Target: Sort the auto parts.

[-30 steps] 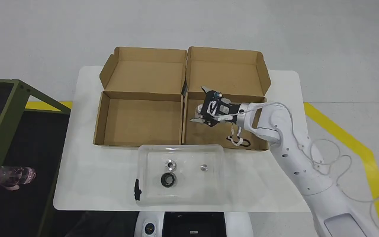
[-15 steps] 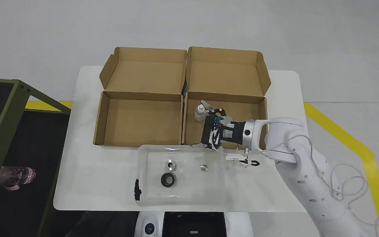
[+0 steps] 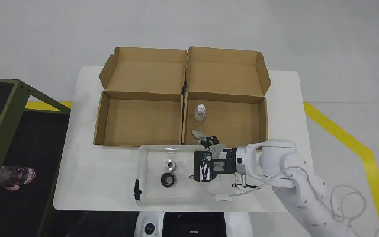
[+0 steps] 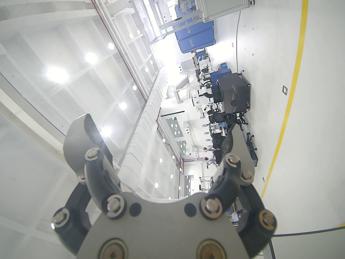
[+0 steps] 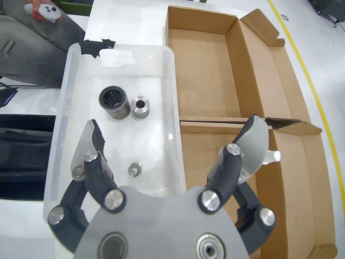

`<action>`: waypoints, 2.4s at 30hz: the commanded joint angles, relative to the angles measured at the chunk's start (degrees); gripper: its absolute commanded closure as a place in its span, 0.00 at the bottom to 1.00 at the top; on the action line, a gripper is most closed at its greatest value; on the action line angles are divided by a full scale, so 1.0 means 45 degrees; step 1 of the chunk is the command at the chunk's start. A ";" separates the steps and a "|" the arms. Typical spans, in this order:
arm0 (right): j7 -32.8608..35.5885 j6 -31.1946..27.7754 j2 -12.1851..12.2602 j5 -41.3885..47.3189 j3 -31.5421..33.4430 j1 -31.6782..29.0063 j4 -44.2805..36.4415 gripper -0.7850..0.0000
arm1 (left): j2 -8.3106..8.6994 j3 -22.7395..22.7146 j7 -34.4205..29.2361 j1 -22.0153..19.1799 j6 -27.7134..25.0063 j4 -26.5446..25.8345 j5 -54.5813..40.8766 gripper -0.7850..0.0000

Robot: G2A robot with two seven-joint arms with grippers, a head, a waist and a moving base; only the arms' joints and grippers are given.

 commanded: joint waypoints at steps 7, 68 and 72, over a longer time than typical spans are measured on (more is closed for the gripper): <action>0.1247 -0.0075 0.0164 -0.0178 -0.0402 -0.0405 -0.0358 0.04 | 0.0000 0.0000 0.0000 0.0000 0.0000 0.0000 0.0000 0.00; 0.3237 0.1422 0.0063 -0.2638 -0.3502 0.0788 0.1325 1.00 | 0.0000 0.0000 0.0000 0.0000 0.0000 0.0000 0.0000 0.00; 0.2477 0.1510 0.0089 -0.2903 -0.3386 0.0715 0.0916 1.00 | 0.0000 0.0000 0.0000 0.0000 0.0000 0.0000 0.0000 0.00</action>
